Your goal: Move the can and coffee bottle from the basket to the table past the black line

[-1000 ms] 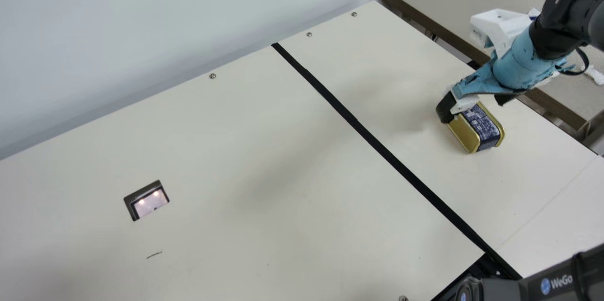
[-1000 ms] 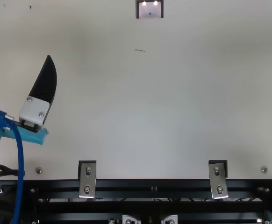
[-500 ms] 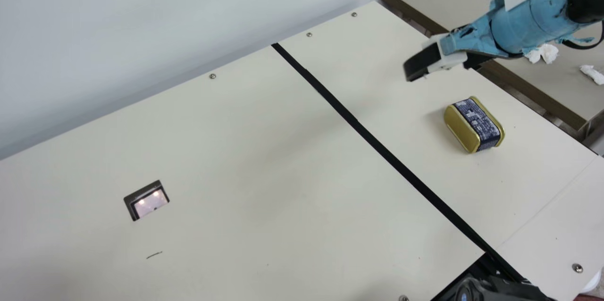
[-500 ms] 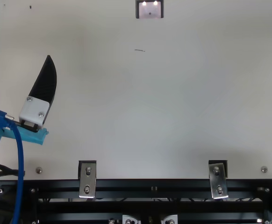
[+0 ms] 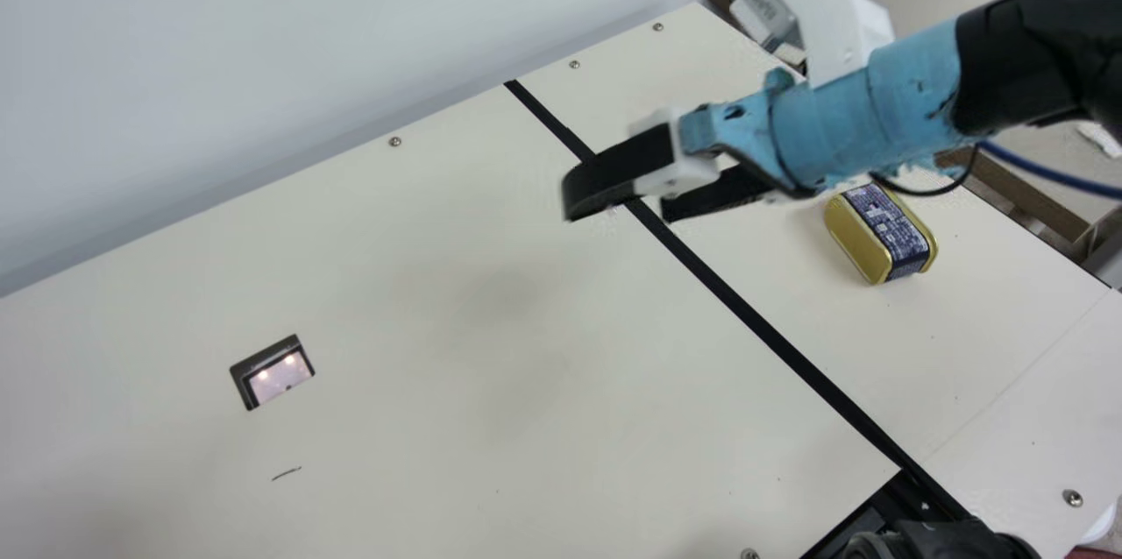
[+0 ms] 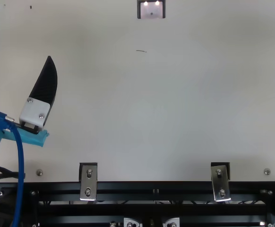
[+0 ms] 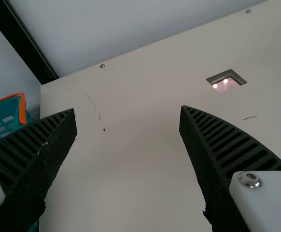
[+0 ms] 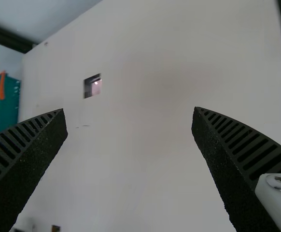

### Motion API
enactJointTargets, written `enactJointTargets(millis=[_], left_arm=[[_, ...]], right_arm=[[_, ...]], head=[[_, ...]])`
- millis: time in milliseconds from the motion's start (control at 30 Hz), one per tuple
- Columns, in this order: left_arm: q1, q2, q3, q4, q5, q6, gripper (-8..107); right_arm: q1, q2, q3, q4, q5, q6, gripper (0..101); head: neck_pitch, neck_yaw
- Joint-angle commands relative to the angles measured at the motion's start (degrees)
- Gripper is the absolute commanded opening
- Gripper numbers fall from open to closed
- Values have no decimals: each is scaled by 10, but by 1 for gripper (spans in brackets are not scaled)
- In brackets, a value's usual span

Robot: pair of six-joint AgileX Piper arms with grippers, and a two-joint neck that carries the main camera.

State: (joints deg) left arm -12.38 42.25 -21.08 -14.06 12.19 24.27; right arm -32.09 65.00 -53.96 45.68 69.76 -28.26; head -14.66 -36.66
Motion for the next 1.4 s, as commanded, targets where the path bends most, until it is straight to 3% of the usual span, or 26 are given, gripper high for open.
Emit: enactJointTargets(millis=[0,300,500,533,667,1000,1200,1367], left_arm=[[0,0,0,0,0,0,90],[0,0,0,0,0,0,90],[0,0,0,0,0,0,90],[0,0,0,0,0,0,90],[0,0,0,0,0,0,90],[0,0,0,0,0,0,90],[0,0,0,0,0,0,90],[0,0,0,0,0,0,90]], right_arm=[[42,-24,12,25,1,27,101],[151,-135,30,40,1,137,101],[209,-227,18,-9,1,238,101],[195,-191,23,17,4,193,101],[209,-228,19,-8,9,238,101],[209,-228,19,-9,4,239,101],[209,-228,19,-9,4,239,101],[209,-228,19,-9,3,239,101]], head=[[-6,-10],[-6,-10],[-6,-10],[-6,-10],[-6,-10],[-1,0],[5,91],[-10,213]])
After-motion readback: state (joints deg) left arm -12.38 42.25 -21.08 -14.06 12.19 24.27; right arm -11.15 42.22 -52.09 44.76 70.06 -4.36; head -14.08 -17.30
